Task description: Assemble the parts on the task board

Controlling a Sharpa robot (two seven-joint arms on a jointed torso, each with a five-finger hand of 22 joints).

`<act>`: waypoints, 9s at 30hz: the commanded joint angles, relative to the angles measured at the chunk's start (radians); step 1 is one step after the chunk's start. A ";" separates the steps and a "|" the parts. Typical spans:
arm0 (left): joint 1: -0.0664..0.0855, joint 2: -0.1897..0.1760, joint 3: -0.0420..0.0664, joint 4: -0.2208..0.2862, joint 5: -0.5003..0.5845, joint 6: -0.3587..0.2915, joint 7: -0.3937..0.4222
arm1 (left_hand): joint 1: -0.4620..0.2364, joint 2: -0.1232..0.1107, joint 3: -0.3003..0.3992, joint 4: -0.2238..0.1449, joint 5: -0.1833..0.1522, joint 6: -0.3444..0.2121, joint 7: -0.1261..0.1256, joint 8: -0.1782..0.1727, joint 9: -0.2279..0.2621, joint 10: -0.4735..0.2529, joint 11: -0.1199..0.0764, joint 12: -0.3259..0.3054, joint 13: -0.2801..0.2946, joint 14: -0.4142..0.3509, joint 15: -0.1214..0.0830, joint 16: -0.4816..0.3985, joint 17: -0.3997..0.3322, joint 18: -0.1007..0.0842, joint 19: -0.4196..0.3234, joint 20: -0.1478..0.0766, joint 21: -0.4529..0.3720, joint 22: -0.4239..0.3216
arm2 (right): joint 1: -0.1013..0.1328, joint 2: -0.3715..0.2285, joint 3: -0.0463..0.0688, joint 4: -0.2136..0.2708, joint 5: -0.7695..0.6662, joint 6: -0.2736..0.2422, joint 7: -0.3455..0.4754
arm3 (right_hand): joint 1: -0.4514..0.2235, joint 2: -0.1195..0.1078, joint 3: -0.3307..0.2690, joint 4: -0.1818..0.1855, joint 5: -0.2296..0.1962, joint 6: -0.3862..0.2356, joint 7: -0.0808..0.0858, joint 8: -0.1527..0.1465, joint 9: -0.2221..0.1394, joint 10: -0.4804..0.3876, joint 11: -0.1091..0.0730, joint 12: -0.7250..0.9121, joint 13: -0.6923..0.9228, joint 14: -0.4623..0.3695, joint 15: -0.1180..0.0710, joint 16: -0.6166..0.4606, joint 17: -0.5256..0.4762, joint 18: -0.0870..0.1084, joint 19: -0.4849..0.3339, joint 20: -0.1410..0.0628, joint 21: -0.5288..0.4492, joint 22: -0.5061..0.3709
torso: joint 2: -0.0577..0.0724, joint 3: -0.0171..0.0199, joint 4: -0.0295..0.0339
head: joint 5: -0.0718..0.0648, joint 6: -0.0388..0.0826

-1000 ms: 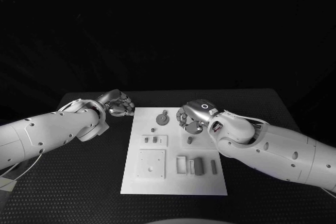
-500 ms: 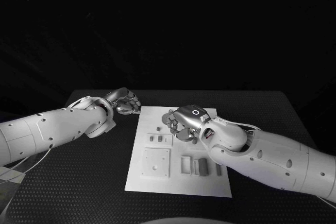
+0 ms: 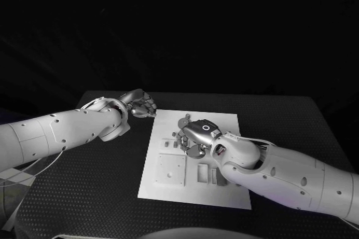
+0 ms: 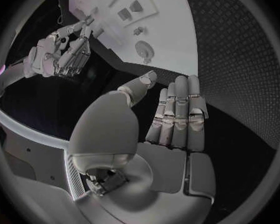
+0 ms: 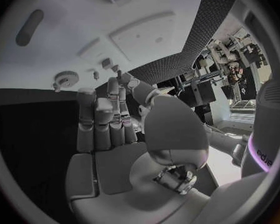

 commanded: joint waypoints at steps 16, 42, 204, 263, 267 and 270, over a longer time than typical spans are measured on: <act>0.004 0.017 0.001 0.001 -0.007 -0.010 -0.005 | 0.004 -0.003 -0.002 0.002 0.005 -0.006 0.001 0.007 -0.001 -0.007 0.000 0.002 0.000 0.009 -0.001 -0.005 0.003 0.008 0.008 -0.002 0.005 -0.001 | -0.029 0.022 -0.019 -0.021 -0.004 0.025 0.022 | -0.004 -0.002 0.007 0.000 0.005 0.003 0.002 0.003 0.002 0.005 0.000 0.002 0.002 0.001 -0.006 -0.007 0.001 0.099 0.000 -0.010 0.004 -0.001 | 0.000 -0.0003 -0.0026 | 0.028 -0.017; 0.005 0.023 0.001 -0.003 -0.008 -0.008 -0.005 | 0.004 -0.003 -0.002 0.003 0.005 -0.006 0.001 0.008 -0.002 -0.007 -0.001 0.001 0.000 0.009 -0.001 -0.006 0.005 0.008 0.009 -0.002 0.004 -0.001 | -0.047 0.056 -0.059 -0.059 -0.005 0.046 0.020 | -0.006 -0.001 0.009 0.000 0.005 0.002 0.002 0.002 0.002 0.005 0.000 0.001 0.003 0.001 -0.005 -0.008 0.001 0.099 0.000 -0.010 0.003 -0.001 | 0.000 0.0003 -0.0020 | 0.049 -0.026; 0.005 -0.002 0.000 -0.011 0.010 -0.005 -0.009 | 0.000 -0.005 -0.002 0.013 0.005 -0.005 0.000 0.011 -0.005 -0.005 -0.001 0.001 0.000 0.013 -0.002 -0.014 0.015 0.008 0.011 -0.003 0.003 -0.003 | 0.067 -0.191 0.006 0.034 0.072 0.174 -0.003 | -0.207 -0.201 -0.159 0.011 0.004 -0.481 0.001 -0.051 -0.075 -0.476 0.144 -0.077 -0.162 -0.081 0.137 -0.026 -0.006 0.095 -0.070 0.027 -0.065 -0.031 | -0.001 0.0023 -0.0062 | 0.015 -0.004; 0.005 0.000 0.000 -0.011 0.012 -0.001 -0.012 | -0.005 -0.001 -0.001 0.021 0.005 -0.006 0.000 0.012 -0.006 -0.006 -0.001 0.001 0.000 0.015 -0.002 -0.017 0.018 0.007 0.012 -0.003 0.003 -0.003 | 0.041 -0.142 -0.023 -0.044 0.024 0.155 0.013 | -0.039 0.031 -0.027 0.001 0.005 -0.119 0.035 0.064 -0.081 -0.109 0.047 0.030 -0.130 0.003 0.042 -0.010 -0.022 0.099 -0.008 0.000 -0.024 -0.014 | -0.002 0.0016 -0.0068 | 0.015 -0.015; 0.005 0.002 0.000 -0.011 0.012 -0.002 -0.011 | -0.006 0.000 -0.001 0.022 0.005 -0.006 0.000 0.012 -0.006 -0.006 -0.001 0.001 0.000 0.015 -0.002 -0.017 0.018 0.007 0.012 -0.003 0.003 -0.003 | 0.040 -0.140 -0.023 -0.039 0.015 0.133 0.015 | -0.041 0.041 -0.007 0.001 0.005 -0.089 0.025 0.074 -0.080 -0.077 0.034 0.041 -0.123 0.009 0.029 -0.006 -0.019 0.099 0.002 0.001 -0.016 -0.011 | -0.002 0.0013 -0.0067 | 0.015 -0.015; 0.005 0.002 0.000 -0.011 0.012 -0.002 -0.011 | -0.006 0.000 -0.001 0.022 0.005 -0.006 0.000 0.012 -0.006 -0.006 -0.001 0.001 0.000 0.015 -0.002 -0.017 0.018 0.007 0.012 -0.003 0.003 -0.003 | 0.040 -0.141 -0.023 -0.036 0.007 0.119 0.014 | -0.042 0.039 -0.001 0.001 0.005 -0.075 0.020 0.078 -0.080 -0.061 0.027 0.046 -0.119 0.010 0.022 -0.006 -0.018 0.099 0.005 0.001 -0.013 -0.010 | -0.002 0.0010 -0.0065 | 0.015 -0.015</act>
